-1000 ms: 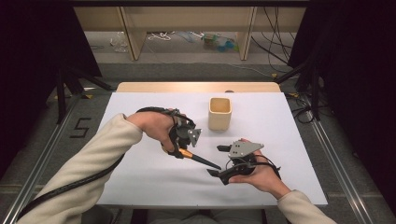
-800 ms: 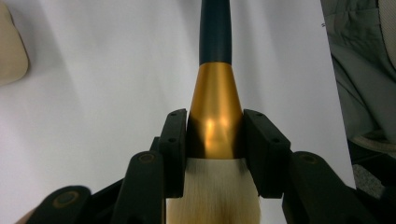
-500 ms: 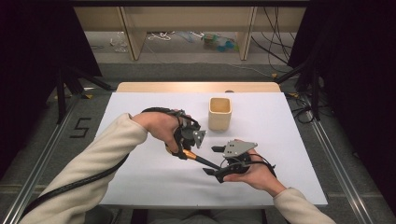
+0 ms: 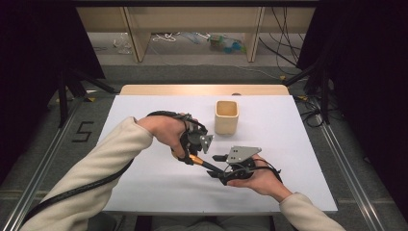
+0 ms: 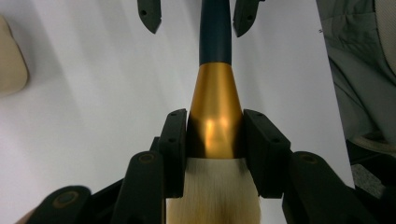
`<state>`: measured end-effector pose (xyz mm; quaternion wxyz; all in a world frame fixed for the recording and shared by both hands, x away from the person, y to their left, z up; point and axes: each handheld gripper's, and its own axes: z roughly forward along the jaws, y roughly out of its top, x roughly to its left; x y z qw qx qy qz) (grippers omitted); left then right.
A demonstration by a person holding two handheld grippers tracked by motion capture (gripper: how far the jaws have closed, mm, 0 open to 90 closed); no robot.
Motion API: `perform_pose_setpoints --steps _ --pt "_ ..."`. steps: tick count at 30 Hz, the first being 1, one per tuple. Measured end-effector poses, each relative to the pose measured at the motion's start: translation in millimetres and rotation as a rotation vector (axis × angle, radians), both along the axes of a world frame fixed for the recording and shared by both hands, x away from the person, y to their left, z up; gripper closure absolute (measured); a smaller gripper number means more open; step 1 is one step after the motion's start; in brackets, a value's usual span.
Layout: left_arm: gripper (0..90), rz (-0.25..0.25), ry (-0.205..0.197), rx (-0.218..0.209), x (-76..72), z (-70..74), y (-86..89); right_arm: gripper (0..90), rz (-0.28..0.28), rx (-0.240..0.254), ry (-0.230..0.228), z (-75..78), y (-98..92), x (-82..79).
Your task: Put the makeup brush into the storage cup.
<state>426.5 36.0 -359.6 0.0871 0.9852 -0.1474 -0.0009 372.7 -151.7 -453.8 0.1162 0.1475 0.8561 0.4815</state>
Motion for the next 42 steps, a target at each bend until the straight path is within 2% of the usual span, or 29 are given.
perform_pose_setpoints --steps 2,3,9,19,20,31,33,42 --pt "62.2 0.001 0.001 0.003 -0.2 -0.2 -0.4 53.2 0.012 -0.013 0.014 0.7 0.2 -0.8" --pt "62.2 0.001 0.001 0.003 -0.2 -0.2 -0.6 55.0 0.01 -0.007 0.001 -0.1 1.3 -0.7" --pt "62.1 -0.004 0.0 0.006 -0.5 0.2 -1.7 65.3 0.027 -0.013 0.003 0.0 2.8 -1.1" --pt "62.1 -0.009 -0.003 0.008 -1.2 0.1 -3.6 73.4 0.051 -0.03 0.026 0.6 4.6 -1.7" --pt "62.2 -0.008 -0.001 0.011 -1.2 0.2 -3.8 74.1 0.05 -0.026 0.015 0.0 5.3 -1.6" --pt "62.0 -0.014 -0.007 0.016 -1.7 1.2 -5.4 75.5 0.057 -0.052 0.028 1.9 5.5 -1.4" --pt "62.0 -0.02 -0.014 0.017 -1.8 1.5 -5.6 75.6 0.045 -0.043 0.016 1.7 5.8 -1.6" --pt "61.8 -0.029 -0.025 0.017 -1.6 1.7 -5.2 75.8 0.031 -0.039 0.017 2.8 5.7 -2.6"
